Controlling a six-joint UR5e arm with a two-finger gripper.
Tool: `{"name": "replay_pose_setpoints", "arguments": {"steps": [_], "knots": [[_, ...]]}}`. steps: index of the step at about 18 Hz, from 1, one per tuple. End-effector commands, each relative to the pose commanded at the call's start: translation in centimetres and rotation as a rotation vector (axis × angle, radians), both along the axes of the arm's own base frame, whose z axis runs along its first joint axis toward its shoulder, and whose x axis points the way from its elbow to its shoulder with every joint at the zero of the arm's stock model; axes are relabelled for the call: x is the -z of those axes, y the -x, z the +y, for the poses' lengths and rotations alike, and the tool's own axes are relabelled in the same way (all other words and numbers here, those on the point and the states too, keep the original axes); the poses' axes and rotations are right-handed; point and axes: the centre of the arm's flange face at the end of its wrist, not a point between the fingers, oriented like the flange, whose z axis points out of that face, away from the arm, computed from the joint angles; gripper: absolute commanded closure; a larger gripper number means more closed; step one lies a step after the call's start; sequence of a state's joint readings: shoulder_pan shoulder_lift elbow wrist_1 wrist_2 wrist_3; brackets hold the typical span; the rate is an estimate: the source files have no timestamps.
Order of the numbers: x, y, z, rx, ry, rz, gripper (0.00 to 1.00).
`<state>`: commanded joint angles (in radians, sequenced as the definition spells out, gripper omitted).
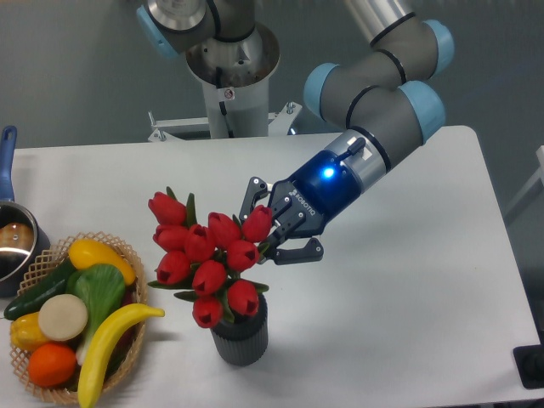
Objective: Pick up the flowers from the vase
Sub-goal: 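Lift the tulips out of the dark vase and carry them away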
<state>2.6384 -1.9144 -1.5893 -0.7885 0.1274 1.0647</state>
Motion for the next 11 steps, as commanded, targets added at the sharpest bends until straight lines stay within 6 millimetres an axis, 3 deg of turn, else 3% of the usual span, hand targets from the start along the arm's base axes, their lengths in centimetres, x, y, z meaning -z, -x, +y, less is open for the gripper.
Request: {"name": "replay_pose_setpoints", "arguments": {"steps": [3,8,11], "knots": [[-1.7,0.6,-0.1,-0.011,0.004,-0.019,1.0],[-2.7,1.2,-0.4,-0.019,0.003,-0.048,1.0],[-3.7,2.5,-1.6,-0.039,-0.008,-0.069,1.0]]}}
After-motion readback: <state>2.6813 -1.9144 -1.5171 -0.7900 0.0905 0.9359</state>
